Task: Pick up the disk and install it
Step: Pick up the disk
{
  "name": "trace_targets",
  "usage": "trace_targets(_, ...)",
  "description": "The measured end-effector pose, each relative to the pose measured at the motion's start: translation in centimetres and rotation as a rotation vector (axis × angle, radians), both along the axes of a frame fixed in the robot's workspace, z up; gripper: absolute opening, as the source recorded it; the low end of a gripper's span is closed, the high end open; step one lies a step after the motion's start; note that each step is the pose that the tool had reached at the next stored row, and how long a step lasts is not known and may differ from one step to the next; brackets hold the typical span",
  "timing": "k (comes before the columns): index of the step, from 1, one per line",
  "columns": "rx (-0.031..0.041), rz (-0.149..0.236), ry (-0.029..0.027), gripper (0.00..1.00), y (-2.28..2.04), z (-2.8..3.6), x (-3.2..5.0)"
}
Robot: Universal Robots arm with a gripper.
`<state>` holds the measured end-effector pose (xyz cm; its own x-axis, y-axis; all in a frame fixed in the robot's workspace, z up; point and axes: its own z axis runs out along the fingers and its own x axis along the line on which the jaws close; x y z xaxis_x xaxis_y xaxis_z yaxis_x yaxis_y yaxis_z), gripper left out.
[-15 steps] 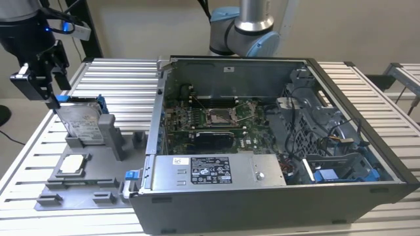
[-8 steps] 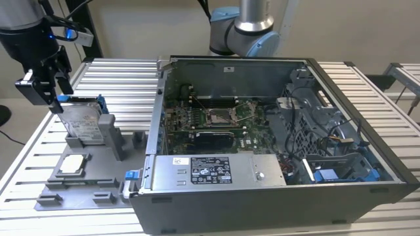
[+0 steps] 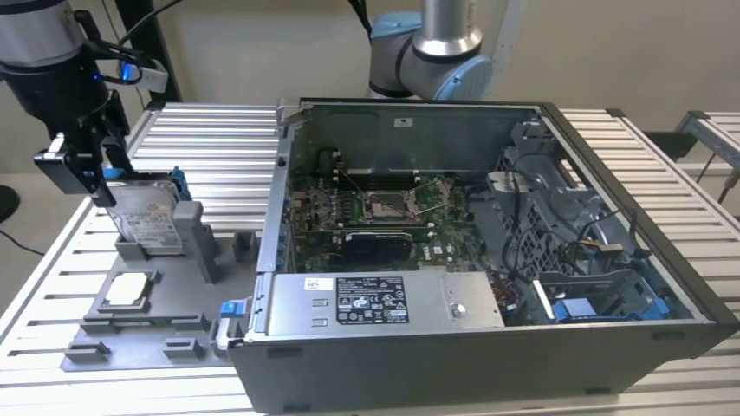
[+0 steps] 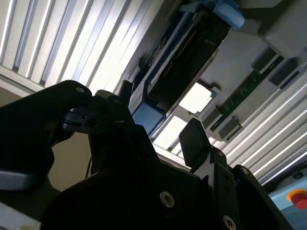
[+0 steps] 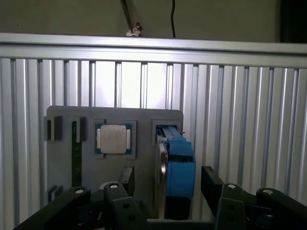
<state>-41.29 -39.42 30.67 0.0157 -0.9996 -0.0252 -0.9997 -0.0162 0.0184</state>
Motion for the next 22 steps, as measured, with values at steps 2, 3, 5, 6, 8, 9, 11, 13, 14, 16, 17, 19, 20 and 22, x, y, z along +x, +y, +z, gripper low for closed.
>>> trace_targets(2, 0.0011, 0.0, -0.0001, 1.0, 0.0, -0.33, 0.0)
trace_targets(3, 0.0018, 0.0, -0.0001, 1.0, 0.0, -0.49, 0.0)
trace_targets(5, 0.003, 0.0, 0.0, 1.0, 0.0, -0.8, 0.0)
trace_targets(6, 0.0037, 0.0, -0.0002, 1.0, 0.0, -0.96, 0.0)
trace_targets(8, 0.0051, 0.0, -0.0008, 1.0, 0.0, -1.29, 0.0)
trace_targets(9, 0.0052, 0.0, -0.0017, 1.0, 0.0, -1.43, 0.0)
trace_targets(11, 0.0056, 0.0, -0.0044, 1.0, 0.0, -1.69, 0.01)
trace_targets(13, 0.0085, 0.0, -0.006, 1.0, 0.01, -1.9, 0.0)
trace_targets(14, 0.0106, 0.0, -0.006, 1.0, 0.01, -1.99, -0.01)
trace_targets(16, 0.012, 0.0, -0.006, 1.0, 0.01, -2.12, 0.01)
trace_targets(17, 0.0121, 0.0, -0.0059, 1.0, 0.01, -2.15, 0.03)
trace_targets(19, 0.0121, 0.0, -0.0058, 1.0, 0.01, -2.18, 0.03)
trace_targets(20, 0.0121, 0.0, -0.0057, 1.0, 0.01, -2.18, 0.03)
trace_targets(22, 0.0122, 0.0, -0.0059, 1.0, 0.01, -2.2, 0.04)
